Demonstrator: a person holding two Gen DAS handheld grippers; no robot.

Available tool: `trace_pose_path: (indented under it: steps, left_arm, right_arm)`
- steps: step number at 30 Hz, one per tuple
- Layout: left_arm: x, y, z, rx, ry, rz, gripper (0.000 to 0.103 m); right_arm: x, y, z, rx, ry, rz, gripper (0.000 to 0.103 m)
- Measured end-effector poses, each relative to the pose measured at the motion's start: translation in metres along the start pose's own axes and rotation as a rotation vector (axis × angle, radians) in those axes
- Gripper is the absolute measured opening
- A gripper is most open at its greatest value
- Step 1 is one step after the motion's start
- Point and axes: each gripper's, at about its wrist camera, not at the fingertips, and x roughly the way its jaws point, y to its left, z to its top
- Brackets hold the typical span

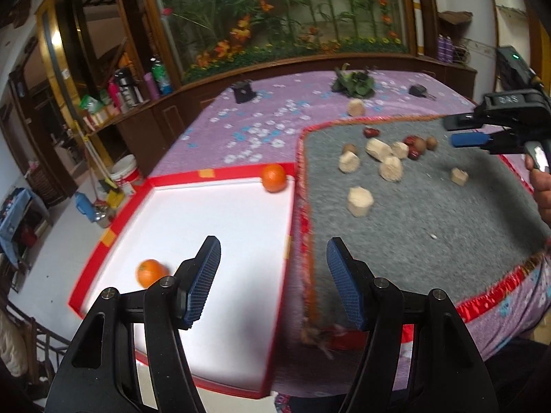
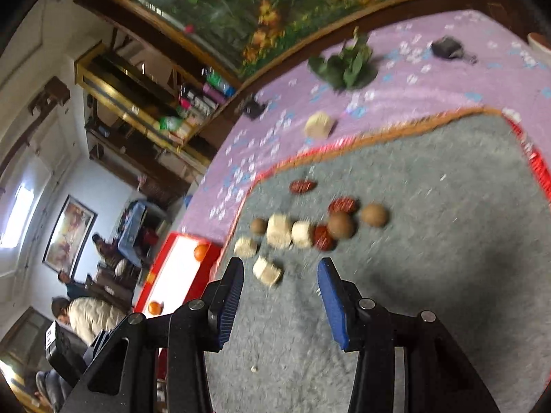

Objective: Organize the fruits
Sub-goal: 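Grasp a hexagonal wooden block with the left gripper while the right grasps a cylindrical block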

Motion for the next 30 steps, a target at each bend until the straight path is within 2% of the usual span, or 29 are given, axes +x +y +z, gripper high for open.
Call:
trace_pose_path:
  steps: [3, 9, 12, 18, 21, 24, 26, 28, 30]
  left_arm:
    - [0.006, -0.011, 0.000, 0.022, 0.020, -0.043, 0.065]
    - [0.023, -0.027, 0.009, 0.043, 0.061, -0.111, 0.065]
    - [0.032, -0.030, 0.017, 0.028, 0.077, -0.152, 0.065]
    - [0.049, -0.030, 0.032, -0.004, 0.116, -0.152, 0.065]
    - [0.052, -0.034, 0.032, 0.001, 0.138, -0.159, 0.065]
    - [0.058, -0.037, 0.032, -0.007, 0.169, -0.174, 0.065]
    - [0.062, -0.042, 0.035, -0.008, 0.184, -0.177, 0.065]
    - [0.067, -0.047, 0.038, -0.001, 0.195, -0.171, 0.065]
    - [0.072, -0.053, 0.043, 0.001, 0.205, -0.166, 0.065]
  right_arm:
    - [0.015, 0.002, -0.001, 0.023, 0.059, 0.038, 0.043]
    - [0.034, -0.007, 0.009, 0.078, 0.094, 0.028, 0.044]
    - [0.052, -0.007, 0.012, 0.105, 0.157, 0.044, 0.044]
    - [0.093, 0.020, 0.014, -0.018, 0.232, -0.021, 0.043]
    - [0.107, 0.033, 0.017, -0.114, 0.239, -0.088, 0.043]
    - [0.119, 0.042, 0.017, -0.214, 0.283, -0.137, 0.044]
    - [0.120, 0.047, 0.015, -0.287, 0.280, -0.154, 0.039]
    - [0.117, 0.042, 0.012, -0.311, 0.262, -0.160, 0.030]
    - [0.114, 0.035, 0.013, -0.293, 0.254, -0.116, 0.025]
